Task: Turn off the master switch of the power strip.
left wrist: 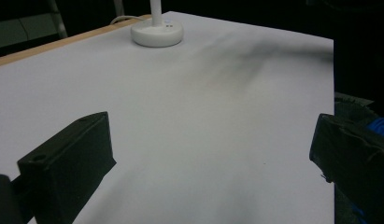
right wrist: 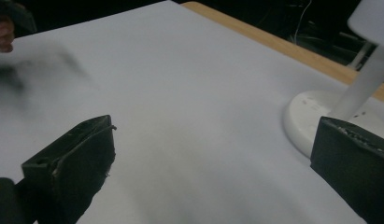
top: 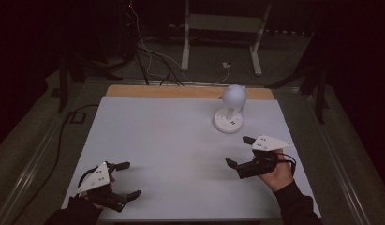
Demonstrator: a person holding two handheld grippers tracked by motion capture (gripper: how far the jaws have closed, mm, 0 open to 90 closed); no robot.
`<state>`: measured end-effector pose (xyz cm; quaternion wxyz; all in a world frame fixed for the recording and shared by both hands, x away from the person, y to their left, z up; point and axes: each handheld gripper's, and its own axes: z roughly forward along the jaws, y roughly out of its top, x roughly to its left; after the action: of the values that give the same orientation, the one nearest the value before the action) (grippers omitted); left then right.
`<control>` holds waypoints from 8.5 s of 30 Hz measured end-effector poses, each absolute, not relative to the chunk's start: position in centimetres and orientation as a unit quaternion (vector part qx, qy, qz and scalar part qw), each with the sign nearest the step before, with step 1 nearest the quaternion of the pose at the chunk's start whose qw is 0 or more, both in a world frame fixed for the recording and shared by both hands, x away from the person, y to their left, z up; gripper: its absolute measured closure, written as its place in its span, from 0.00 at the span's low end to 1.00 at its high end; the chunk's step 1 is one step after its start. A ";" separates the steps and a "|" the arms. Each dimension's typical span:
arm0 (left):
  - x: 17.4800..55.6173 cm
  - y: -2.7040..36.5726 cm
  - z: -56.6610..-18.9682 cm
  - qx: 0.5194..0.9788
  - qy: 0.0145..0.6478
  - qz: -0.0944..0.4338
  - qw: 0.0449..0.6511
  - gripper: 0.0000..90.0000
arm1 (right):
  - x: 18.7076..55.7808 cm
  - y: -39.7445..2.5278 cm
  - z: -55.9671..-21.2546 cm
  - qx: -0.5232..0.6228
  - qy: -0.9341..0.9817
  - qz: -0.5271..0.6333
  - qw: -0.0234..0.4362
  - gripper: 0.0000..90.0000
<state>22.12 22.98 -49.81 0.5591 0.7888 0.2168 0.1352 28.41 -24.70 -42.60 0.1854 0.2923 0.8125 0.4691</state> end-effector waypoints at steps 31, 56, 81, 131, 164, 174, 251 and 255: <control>22.1 23.0 -49.8 0.787 0.219 0.132 0.561 0.00 | 33.4 -26.6 -41.1 0.334 0.786 0.468 0.225 0.00; 22.1 23.0 -49.8 0.786 0.219 0.130 0.563 0.00 | 37.9 -28.9 -42.7 0.399 0.757 0.447 0.260 0.00; 22.2 23.0 -49.8 0.787 0.219 0.126 0.563 0.00 | 41.9 -29.3 -45.5 0.507 0.707 0.396 0.294 0.22; 22.2 23.0 -49.9 0.786 0.222 0.123 0.564 0.00 | 44.8 -26.7 -50.0 0.535 0.702 0.370 0.291 1.00; 22.2 23.1 -50.0 0.786 0.222 0.122 0.564 0.00 | 45.4 -26.0 -51.4 0.520 0.709 0.367 0.303 1.00; 22.2 23.0 -50.0 0.787 0.221 0.122 0.563 0.00 | 45.1 -25.8 -51.8 0.516 0.708 0.363 0.317 1.00; 22.3 23.0 -49.9 0.785 0.220 0.124 0.566 0.00 | 41.4 -28.4 -48.8 0.496 0.698 0.463 0.227 0.15; 22.3 23.0 -49.9 0.785 0.220 0.123 0.566 0.00 | 41.1 -28.7 -48.6 0.499 0.704 0.467 0.193 0.09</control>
<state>22.31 23.03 -49.93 0.5664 0.7846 0.2202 0.1233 41.09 -28.66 -48.60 0.1933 0.4994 0.7035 0.4672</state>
